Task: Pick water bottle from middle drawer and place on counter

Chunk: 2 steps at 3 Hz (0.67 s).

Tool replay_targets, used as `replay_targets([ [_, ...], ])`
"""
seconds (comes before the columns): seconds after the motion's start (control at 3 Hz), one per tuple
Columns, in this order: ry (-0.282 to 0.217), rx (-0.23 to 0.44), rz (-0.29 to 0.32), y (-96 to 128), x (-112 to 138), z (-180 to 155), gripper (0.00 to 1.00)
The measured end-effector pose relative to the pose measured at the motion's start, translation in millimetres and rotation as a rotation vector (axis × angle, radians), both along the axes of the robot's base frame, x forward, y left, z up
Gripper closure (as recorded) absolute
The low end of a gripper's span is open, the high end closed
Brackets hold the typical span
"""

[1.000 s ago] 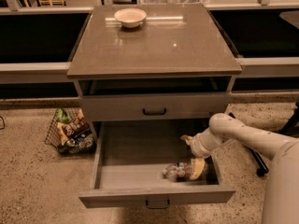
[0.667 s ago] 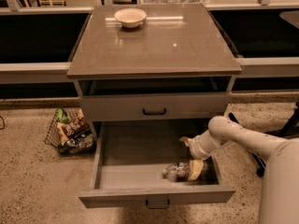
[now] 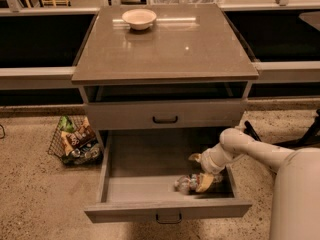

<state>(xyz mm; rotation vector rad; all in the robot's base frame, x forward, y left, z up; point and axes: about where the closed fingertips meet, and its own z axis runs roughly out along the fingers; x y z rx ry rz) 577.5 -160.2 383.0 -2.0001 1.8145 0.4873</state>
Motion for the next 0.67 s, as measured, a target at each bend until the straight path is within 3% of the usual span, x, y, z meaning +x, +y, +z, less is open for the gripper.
replay_targets([
  [0.67,0.022,0.025,0.022,6.7,-3.1,-12.2,0.64],
])
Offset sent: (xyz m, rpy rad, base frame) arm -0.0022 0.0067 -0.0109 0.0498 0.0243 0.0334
